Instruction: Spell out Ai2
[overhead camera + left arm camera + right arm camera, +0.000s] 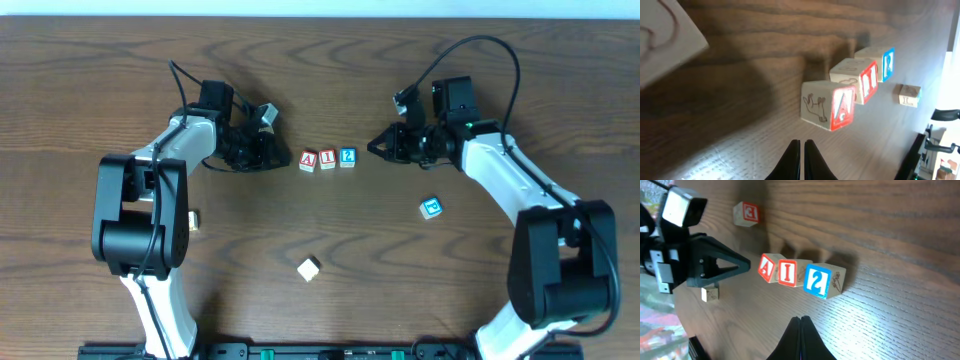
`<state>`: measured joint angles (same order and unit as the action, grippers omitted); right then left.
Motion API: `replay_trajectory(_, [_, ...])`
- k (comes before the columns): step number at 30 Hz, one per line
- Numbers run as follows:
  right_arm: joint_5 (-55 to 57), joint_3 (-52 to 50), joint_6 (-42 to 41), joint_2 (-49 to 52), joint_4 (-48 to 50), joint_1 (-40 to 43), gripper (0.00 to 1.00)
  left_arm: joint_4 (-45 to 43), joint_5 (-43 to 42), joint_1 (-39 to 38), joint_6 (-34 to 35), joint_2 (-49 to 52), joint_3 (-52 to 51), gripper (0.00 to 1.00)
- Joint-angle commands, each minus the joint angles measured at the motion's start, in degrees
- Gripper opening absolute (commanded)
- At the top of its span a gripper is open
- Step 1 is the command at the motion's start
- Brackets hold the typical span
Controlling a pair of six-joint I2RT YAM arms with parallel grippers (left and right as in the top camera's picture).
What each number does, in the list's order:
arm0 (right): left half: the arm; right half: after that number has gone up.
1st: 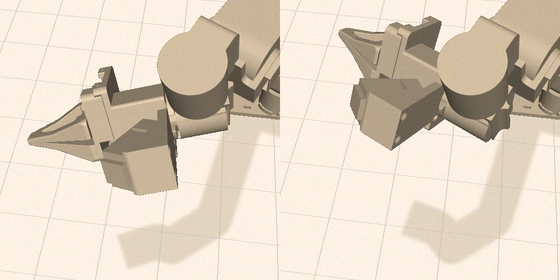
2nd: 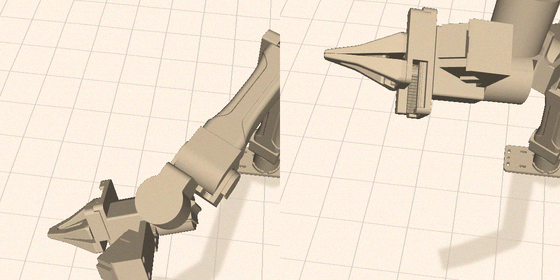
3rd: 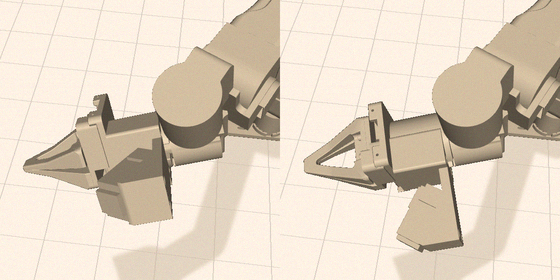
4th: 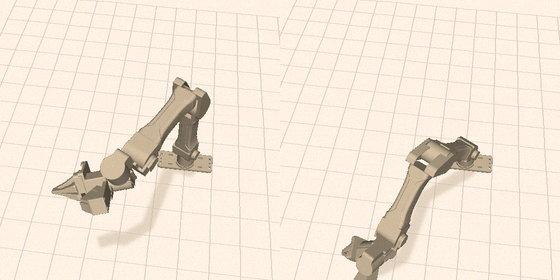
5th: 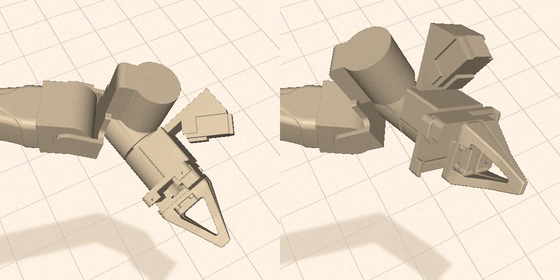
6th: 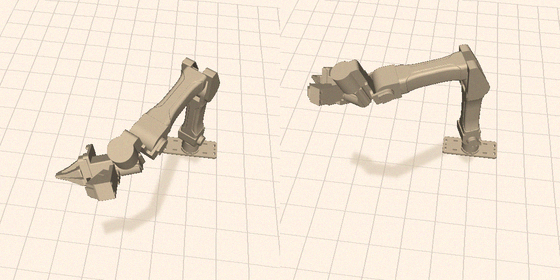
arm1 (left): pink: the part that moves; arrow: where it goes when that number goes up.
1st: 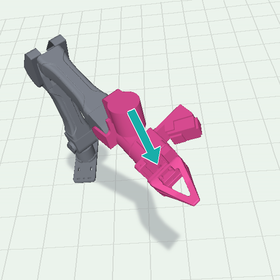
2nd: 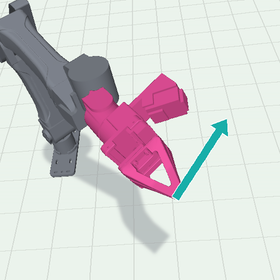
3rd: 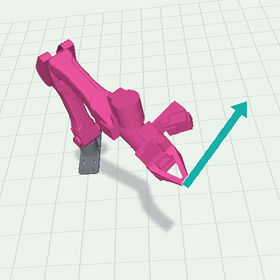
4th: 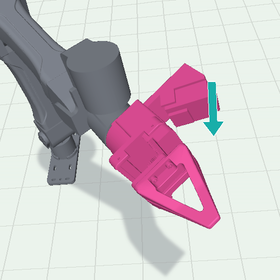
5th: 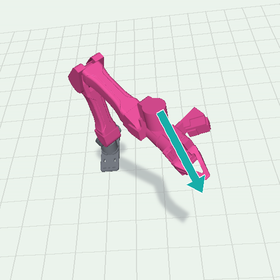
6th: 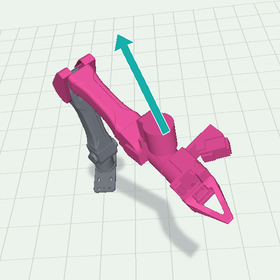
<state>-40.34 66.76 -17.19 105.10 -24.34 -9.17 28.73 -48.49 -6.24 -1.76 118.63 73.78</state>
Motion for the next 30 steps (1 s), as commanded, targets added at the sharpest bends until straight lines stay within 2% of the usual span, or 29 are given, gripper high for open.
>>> replay_trajectory(1, [-1.03,0.17,-1.01,0.85,0.09,0.28,0.01,-1.68,1.27,0.31,3.58,1.42,-0.17,0.06])
replay_trajectory(10, [-1.14,0.17,0.15,0.96,-0.81,3.54,0.01,-3.98,2.60,-1.55,8.83,1.92,-0.17,0.06])
replay_trajectory(17, [-1.29,0.17,4.00,1.01,-3.50,4.59,0.01,-6.67,5.97,-3.85,14.73,1.92,-0.17,0.06])
replay_trajectory(30, [-3.74,0.17,3.96,7.32,-2.21,4.70,0.01,-6.75,8.33,-5.44,18.84,1.92,-0.17,0.06])
